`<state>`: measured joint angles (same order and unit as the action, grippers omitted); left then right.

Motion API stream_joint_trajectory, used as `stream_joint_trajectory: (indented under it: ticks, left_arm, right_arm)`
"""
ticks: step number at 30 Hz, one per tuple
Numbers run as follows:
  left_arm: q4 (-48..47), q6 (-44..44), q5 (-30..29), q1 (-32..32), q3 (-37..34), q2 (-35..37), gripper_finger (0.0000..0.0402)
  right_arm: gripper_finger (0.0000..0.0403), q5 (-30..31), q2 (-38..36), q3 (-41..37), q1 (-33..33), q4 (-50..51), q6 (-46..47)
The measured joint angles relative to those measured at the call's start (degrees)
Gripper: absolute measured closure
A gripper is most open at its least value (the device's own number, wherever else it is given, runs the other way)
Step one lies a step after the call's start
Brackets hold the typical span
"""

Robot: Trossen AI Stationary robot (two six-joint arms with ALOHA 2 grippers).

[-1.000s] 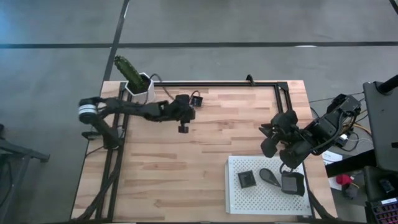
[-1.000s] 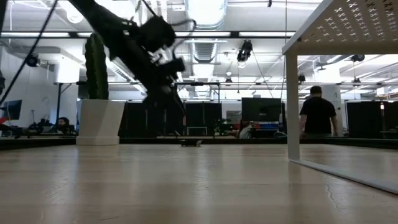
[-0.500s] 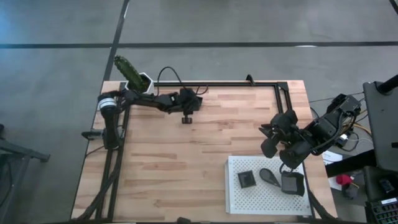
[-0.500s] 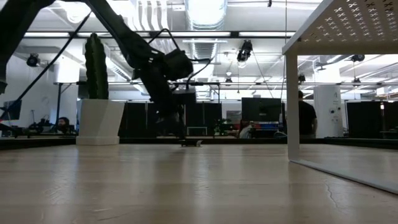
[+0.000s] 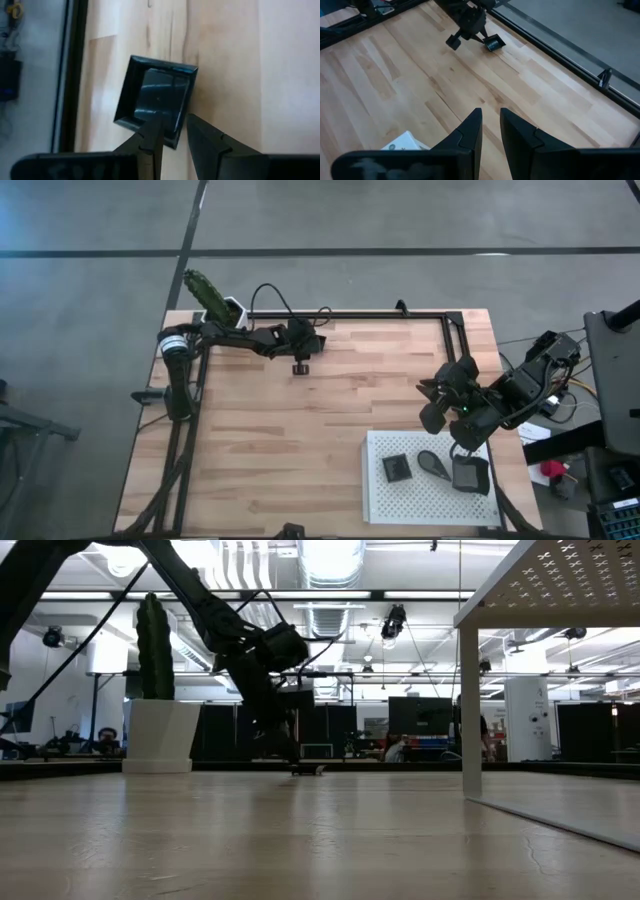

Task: Pick & Place Mini shaped plates
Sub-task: Stack the square plate on top of the other square plates on the shelf

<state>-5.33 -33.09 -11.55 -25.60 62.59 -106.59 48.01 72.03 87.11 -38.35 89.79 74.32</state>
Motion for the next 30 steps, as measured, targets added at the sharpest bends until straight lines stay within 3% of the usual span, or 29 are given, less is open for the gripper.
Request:
stream_joint_trajectory:
  ticks: [16,23,30]
  left_arm:
    - [3.6,0.0,1.4,-0.7,0.2,-4.6,0.032]
    - [4.4,-0.3,1.1,-0.4,1.2,-4.7,0.0389]
    - [3.3,-0.3,1.9,1.7,4.4,-4.7,0.04]
  right_arm:
    - [0.0339,0.0,-0.1,0.0,0.0,0.0,0.0]
    - [0.0339,0.1,-0.1,0.0,0.0,0.0,0.0]
    - [0.0339,0.2,-0.1,0.0,0.0,0.0,-0.6]
